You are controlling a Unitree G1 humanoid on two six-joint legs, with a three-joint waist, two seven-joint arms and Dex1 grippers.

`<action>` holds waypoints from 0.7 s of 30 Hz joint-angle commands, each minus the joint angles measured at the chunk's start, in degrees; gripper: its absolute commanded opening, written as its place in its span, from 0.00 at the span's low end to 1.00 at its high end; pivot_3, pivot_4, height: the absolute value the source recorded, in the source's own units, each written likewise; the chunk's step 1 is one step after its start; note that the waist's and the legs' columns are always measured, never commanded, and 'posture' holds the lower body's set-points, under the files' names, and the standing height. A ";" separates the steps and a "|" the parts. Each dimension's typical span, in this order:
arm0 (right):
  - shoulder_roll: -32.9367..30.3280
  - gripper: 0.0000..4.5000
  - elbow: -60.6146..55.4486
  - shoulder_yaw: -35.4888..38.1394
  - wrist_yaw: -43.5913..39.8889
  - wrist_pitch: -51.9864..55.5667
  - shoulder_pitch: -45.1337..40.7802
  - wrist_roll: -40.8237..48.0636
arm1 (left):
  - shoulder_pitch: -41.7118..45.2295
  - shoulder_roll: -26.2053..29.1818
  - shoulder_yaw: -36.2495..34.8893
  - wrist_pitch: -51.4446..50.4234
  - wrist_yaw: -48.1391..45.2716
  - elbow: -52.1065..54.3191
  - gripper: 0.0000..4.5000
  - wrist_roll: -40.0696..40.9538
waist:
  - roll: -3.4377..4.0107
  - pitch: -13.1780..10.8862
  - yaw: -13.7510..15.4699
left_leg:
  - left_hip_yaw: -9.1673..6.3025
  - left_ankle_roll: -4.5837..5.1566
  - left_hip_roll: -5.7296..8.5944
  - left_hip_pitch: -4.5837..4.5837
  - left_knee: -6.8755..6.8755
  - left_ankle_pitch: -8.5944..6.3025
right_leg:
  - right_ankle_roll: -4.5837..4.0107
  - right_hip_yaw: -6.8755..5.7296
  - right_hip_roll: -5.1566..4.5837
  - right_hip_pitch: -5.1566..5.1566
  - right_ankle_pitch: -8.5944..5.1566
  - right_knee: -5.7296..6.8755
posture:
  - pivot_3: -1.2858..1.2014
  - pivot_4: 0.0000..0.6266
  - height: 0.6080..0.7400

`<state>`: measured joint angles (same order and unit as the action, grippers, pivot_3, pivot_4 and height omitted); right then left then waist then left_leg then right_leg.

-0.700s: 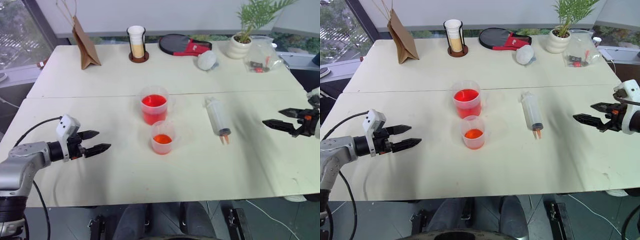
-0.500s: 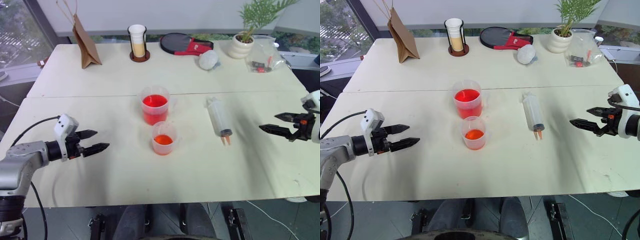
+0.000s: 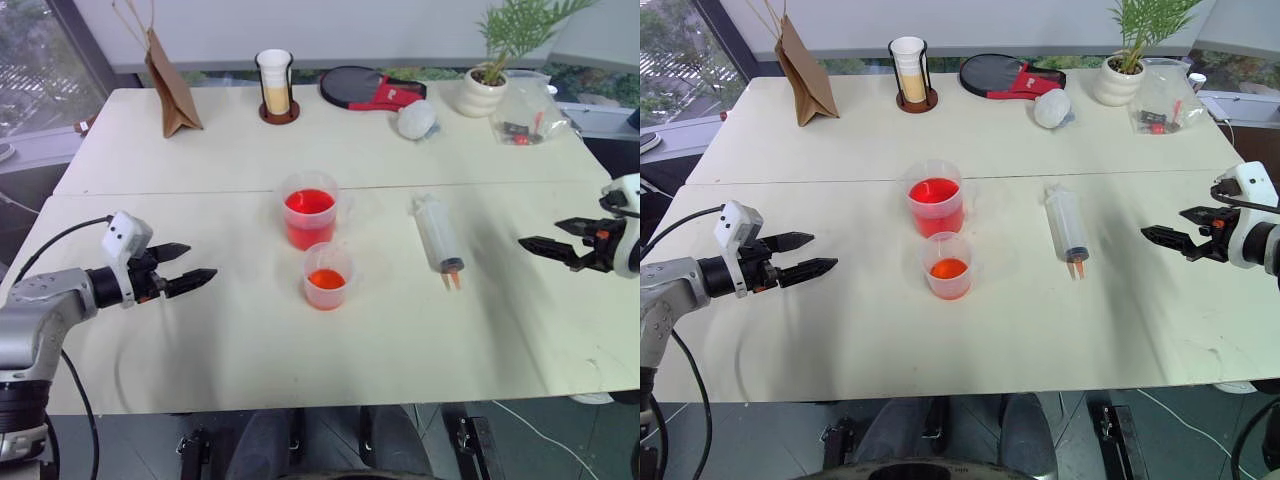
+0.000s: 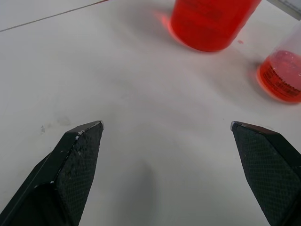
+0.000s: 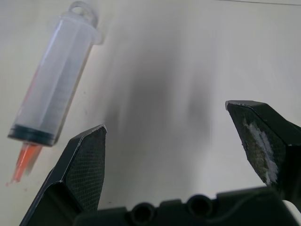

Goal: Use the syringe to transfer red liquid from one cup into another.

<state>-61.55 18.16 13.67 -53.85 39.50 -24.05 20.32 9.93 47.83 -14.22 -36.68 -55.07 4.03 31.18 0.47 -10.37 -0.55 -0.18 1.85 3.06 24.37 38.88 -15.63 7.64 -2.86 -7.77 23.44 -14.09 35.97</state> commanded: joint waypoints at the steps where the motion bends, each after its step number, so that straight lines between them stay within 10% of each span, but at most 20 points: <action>1: -0.45 1.00 0.66 -0.82 1.57 5.93 -6.87 0.27 | 3.90 0.03 -0.18 0.90 -0.62 -0.49 1.00 0.58 | 0.00 0.00 -0.01 | 0.00 0.00 0.00 0.00 0.00 0.00 | 0.00 0.00 0.01 0.00 0.00 0.00 | 0.52 0.24 1.00; 11: 7.70 1.00 25.08 -27.31 -3.53 26.18 -48.68 -10.68 | 25.16 6.80 9.46 -0.33 -15.31 -4.17 1.00 0.32 | 0.04 -0.02 -0.15 | 0.00 -0.24 0.05 0.10 -0.28 0.15 | -0.07 -0.07 0.04 0.23 -0.03 0.01 | 0.52 0.24 1.00; 21: 20.85 1.00 45.61 -40.61 -15.98 20.36 -58.97 -22.11 | 27.12 2.41 11.15 -1.17 -14.29 1.95 1.00 1.80 | 0.00 -0.06 -0.55 | 0.19 -0.20 0.13 0.18 -0.46 0.18 | -0.02 -0.12 0.08 0.37 -0.01 0.16 | 0.52 0.24 1.00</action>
<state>-41.22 62.54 -26.59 -68.20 60.69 -81.30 -0.35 37.21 50.60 -1.07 -36.91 -70.52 2.28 30.71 0.48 -10.43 -1.11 0.01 1.65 3.19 24.55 38.42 -15.44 7.62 -2.98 -7.69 23.80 -14.10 36.13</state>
